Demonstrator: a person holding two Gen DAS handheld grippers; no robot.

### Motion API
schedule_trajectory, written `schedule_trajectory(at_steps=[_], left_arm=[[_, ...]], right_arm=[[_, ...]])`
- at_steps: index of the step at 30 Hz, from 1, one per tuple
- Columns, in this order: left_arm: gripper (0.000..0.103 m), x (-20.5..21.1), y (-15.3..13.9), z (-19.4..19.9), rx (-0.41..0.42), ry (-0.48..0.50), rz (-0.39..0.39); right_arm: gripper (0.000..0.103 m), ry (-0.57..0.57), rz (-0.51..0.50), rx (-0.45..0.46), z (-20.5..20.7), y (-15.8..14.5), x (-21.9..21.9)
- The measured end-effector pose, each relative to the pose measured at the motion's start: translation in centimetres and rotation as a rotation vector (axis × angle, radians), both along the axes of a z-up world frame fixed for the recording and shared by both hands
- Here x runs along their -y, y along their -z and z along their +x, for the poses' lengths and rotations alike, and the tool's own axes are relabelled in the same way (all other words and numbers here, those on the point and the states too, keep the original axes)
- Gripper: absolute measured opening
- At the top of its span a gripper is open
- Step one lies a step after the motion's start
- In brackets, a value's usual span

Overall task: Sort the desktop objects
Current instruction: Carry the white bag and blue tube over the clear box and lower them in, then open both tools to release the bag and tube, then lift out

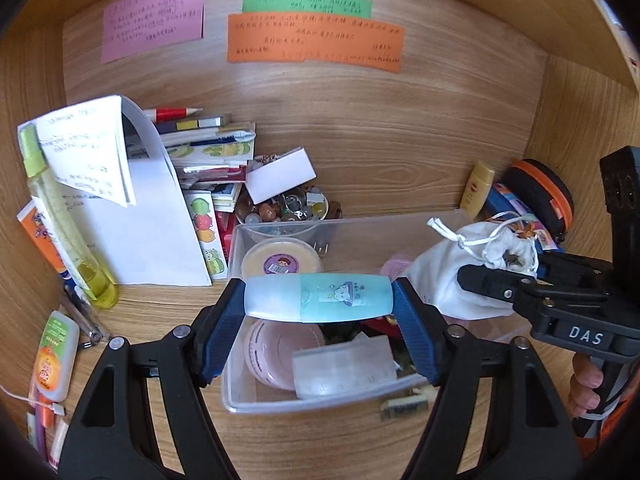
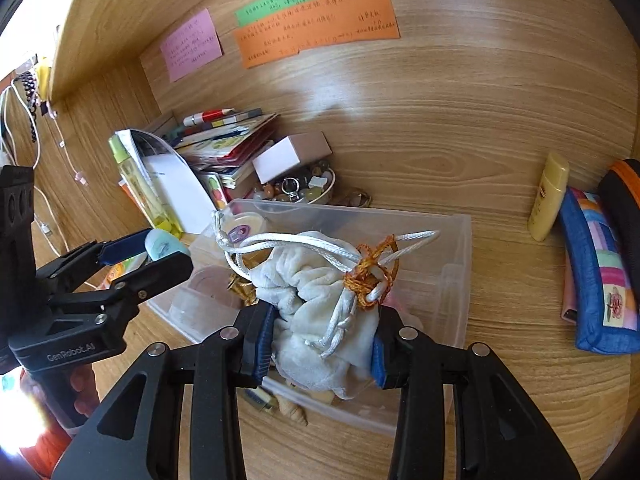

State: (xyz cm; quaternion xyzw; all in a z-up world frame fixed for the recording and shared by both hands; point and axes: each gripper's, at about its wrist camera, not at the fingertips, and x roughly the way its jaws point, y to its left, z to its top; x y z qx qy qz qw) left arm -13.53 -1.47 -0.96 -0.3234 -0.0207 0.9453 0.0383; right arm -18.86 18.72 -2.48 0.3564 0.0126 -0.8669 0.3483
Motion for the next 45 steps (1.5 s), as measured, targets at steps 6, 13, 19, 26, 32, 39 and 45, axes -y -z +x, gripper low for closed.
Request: schedule_trajectory(at_steps=[6,13,19,26,32,39,45], left_arm=[[0.073,0.0,1.1,-1.6,0.014,-0.021,-0.027],[0.073,0.2,2.0,-2.9,0.029,-0.027,-0.032],[0.073,0.3,2.4,-3.4,0.038,-0.020,-0.041],[0.073,0.4,2.6,-3.6,0.049,-0.025,-0.042],[0.074,0.5,2.3,-3.4,0.052,-0.029,-0.044],[0.083,0.2,1.6,-2.3,0.033,-0.035,-0.063],[0.090,0.2,1.0,-0.7,0.012,-0.047,-0.065]], right_arm=[[0.034,0.013,0.025,-0.008,-1.6,0.4,0.9],[0.034,0.030,0.033,0.015,-2.5,1.9,2.1],[0.035,0.022,0.063,-0.004,-2.4,2.3,2.6],[0.038,0.019,0.150,-0.061,-1.8,2.7,3.6],[0.042,0.014,0.196,-0.084,-1.4,2.6,3.9],[0.061,0.029,0.211,-0.101,-1.0,1.8,3.7],[0.087,0.031,0.179,-0.115,-0.3,0.5,2.8]])
